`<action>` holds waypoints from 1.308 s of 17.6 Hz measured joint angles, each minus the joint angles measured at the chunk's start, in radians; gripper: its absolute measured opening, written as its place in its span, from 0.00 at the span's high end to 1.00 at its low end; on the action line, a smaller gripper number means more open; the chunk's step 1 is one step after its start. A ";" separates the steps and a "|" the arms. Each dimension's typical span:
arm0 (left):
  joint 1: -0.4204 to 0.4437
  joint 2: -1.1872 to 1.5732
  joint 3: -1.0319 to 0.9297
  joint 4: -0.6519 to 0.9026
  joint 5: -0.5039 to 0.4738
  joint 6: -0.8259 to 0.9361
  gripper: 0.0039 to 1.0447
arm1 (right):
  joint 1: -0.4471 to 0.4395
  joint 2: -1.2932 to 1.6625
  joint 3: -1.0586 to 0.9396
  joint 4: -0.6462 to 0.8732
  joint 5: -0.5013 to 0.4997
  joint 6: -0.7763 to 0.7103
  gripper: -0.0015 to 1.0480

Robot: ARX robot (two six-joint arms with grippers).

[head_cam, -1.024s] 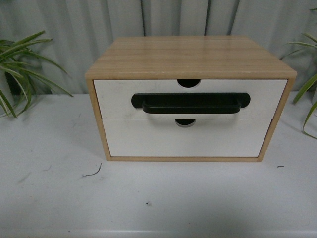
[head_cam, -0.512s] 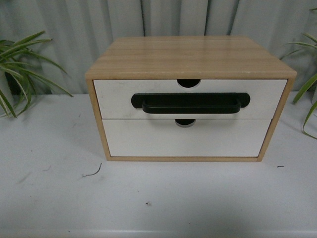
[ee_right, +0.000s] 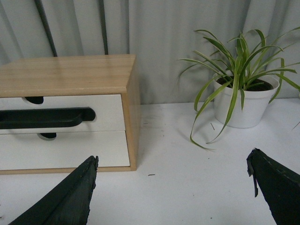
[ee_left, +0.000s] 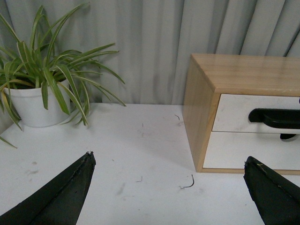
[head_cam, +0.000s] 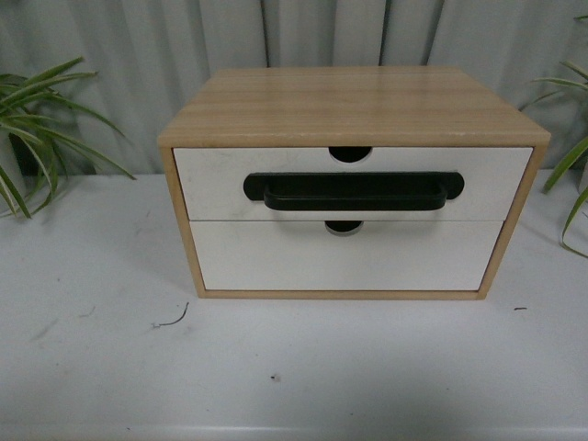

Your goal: Pull drawer

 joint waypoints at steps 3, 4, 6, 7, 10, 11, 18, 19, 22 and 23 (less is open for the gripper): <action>0.000 0.000 0.000 0.000 0.000 0.000 0.06 | 0.000 0.000 0.000 0.000 0.000 0.000 0.06; 0.000 0.000 0.000 0.000 0.000 0.000 0.06 | 0.000 0.000 0.000 0.000 0.000 0.000 0.06; 0.000 0.000 0.000 0.000 0.000 0.000 0.06 | 0.000 0.000 0.000 0.000 0.000 0.000 0.06; 0.000 0.000 0.000 0.000 0.000 0.000 0.06 | 0.000 0.000 0.000 0.000 0.000 0.000 0.06; 0.000 0.000 0.000 0.000 0.000 0.000 0.06 | 0.000 0.000 0.000 0.000 0.000 0.000 0.06; 0.000 0.000 0.000 0.000 0.000 0.000 0.06 | 0.000 0.000 0.000 0.000 0.000 0.000 0.06; -0.016 0.010 0.010 -0.045 -0.043 -0.016 0.06 | -0.038 0.034 0.010 -0.043 -0.100 0.053 0.06; -0.095 0.107 0.074 -0.183 -0.238 -0.081 0.06 | -0.061 0.124 0.014 0.009 -0.159 0.116 0.06; 0.011 0.340 0.159 -0.029 -0.377 -0.196 0.06 | 0.021 0.432 0.073 0.310 -0.152 0.165 0.06; 0.006 0.447 0.204 0.090 -0.333 -0.193 0.06 | 0.047 0.584 0.113 0.448 -0.145 0.156 0.06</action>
